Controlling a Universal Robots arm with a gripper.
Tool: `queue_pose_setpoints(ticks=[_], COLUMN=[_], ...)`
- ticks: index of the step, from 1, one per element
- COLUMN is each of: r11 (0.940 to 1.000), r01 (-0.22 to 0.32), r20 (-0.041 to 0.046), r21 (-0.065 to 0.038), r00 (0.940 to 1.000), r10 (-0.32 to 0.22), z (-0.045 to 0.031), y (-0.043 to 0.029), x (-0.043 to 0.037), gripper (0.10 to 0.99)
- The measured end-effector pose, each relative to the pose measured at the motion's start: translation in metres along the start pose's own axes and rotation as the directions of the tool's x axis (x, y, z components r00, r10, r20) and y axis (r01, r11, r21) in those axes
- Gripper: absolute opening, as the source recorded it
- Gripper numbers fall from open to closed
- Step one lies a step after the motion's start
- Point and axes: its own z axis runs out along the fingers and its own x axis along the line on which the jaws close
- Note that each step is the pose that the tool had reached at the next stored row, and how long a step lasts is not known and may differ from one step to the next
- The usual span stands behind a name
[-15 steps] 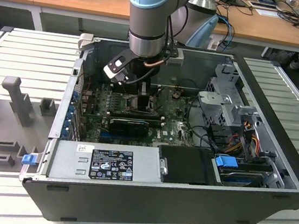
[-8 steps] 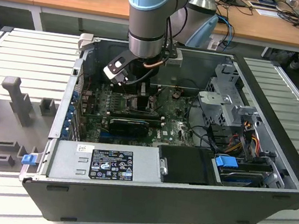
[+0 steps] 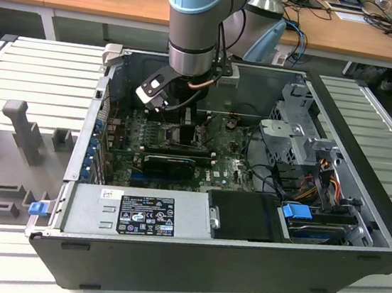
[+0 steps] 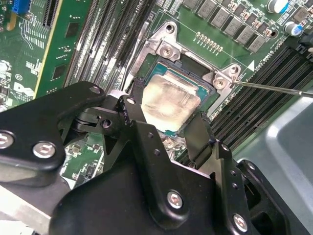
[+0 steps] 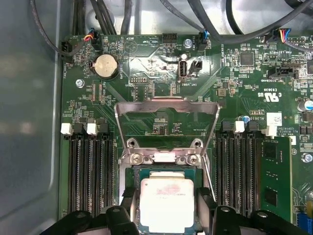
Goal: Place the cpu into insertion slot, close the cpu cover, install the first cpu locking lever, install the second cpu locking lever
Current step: 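Place the cpu into insertion slot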
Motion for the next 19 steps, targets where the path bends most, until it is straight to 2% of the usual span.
queue_pose_setpoints(ticks=[5,8,13,14,15,17,18,19], r11=[1.0,1.0,1.0,1.0,1.0,1.0,1.0,1.0], r01=[0.003,0.003,0.003,0.003,0.003,0.003,0.003,0.003], r20=[-0.0001,0.006,0.006,0.006,0.0059,0.0061,0.0061,0.0063], r21=[0.0,0.0,0.0,0.0,0.0,0.0,0.0,0.0], r00=[1.0,1.0,1.0,1.0,1.0,1.0,1.0,1.0], r10=[-0.003,-0.003,-0.003,-0.003,-0.003,-0.003,-0.003,-0.003], z=[0.0013,0.0013,-0.0107,-0.0117,-0.0122,-0.0137,-0.0144,-0.0148], y=[0.0006,0.0007,0.0016,0.0017,0.0017,0.0018,0.0019,0.0019], x=[0.004,0.0012,0.001,0.0009,0.0007,0.0006,0.0006,0.0005], gripper=[0.604,0.604,0.604,0.525,0.525,0.4,0.22,0.161])
